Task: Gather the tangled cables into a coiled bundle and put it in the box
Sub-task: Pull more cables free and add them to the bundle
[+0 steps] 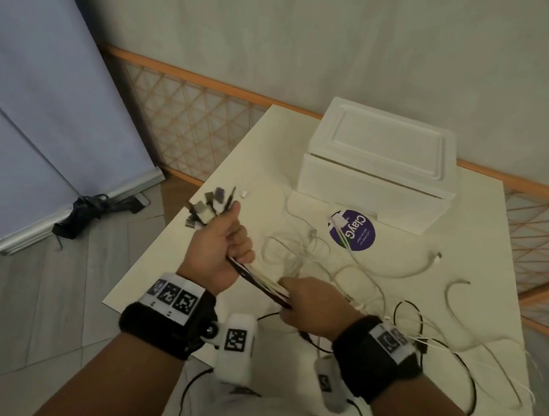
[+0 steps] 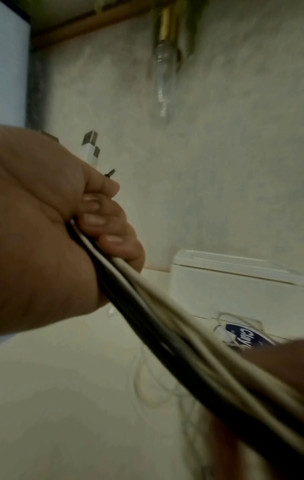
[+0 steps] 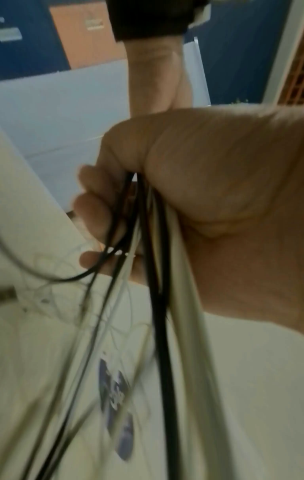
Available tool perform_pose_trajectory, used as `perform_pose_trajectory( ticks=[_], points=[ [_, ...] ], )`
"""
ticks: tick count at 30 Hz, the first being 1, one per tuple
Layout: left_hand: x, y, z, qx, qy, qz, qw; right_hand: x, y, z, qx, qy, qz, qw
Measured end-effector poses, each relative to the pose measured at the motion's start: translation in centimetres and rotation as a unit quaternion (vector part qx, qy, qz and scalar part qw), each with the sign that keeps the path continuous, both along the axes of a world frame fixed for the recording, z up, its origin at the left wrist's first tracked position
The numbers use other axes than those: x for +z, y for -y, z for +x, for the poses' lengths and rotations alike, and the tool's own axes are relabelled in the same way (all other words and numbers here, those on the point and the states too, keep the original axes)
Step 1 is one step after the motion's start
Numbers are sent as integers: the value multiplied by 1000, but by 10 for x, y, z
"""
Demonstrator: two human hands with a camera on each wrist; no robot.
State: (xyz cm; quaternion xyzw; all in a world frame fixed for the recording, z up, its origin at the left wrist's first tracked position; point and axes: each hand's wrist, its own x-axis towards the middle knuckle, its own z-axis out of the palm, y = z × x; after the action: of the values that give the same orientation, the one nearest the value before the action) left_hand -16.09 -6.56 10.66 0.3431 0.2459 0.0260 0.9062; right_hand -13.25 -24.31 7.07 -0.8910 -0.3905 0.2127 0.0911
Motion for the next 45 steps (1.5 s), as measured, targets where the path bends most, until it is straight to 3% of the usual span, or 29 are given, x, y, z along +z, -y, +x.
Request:
perform_pose_trajectory(
  ticks=[3, 8, 11, 14, 16, 18, 21, 27, 31, 33, 35, 38, 40, 43, 45],
  points=[
    [-12, -43, -10, 60, -25, -25, 998, -5, 37, 11, -17, 53, -52, 997],
    [-65, -84, -21, 111, -128, -51, 984, -24, 78, 17, -86, 49, -132, 986],
    [-95, -82, -22, 77, -184, -52, 979, -38, 73, 12, -85, -53, -159, 982],
    [-113, -76, -20, 22, -231, -44, 972, -44, 70, 14, -139, -209, -106, 962],
    [-119, -74, -18, -17, -248, -29, 968, -43, 63, 15, -167, -205, -70, 962],
    [-120, -71, -14, -52, -256, -23, 965, -45, 52, 21, -185, -104, -62, 975],
    [-117, -67, -10, -92, -266, -22, 959, -47, 25, 27, -147, 24, -114, 982],
    [-112, -59, 2, -121, -272, 12, 955, -70, -33, 9, 40, -44, -162, 985],
    [-103, -55, 8, -119, -261, 31, 957, -83, -40, 14, 35, -41, -159, 986],
    [-99, -52, 10, -118, -251, 32, 960, -78, -40, 22, -2, -27, -121, 992],
    [-95, -48, 10, -114, -237, 45, 964, -59, -38, 37, -95, -41, 7, 995],
    [-82, -38, 14, -94, -188, 57, 976, -12, -36, 62, -221, -131, 230, 939],
    [-68, -28, 20, -92, -133, 71, 984, 13, -41, 68, -210, -179, 274, 921],
    [-48, -16, 28, -120, -59, 104, 986, 22, -51, 70, -168, -115, 271, 941],
    [-41, -13, 29, -143, -39, 103, 984, 19, -54, 73, -181, -77, 305, 932]
  ],
)
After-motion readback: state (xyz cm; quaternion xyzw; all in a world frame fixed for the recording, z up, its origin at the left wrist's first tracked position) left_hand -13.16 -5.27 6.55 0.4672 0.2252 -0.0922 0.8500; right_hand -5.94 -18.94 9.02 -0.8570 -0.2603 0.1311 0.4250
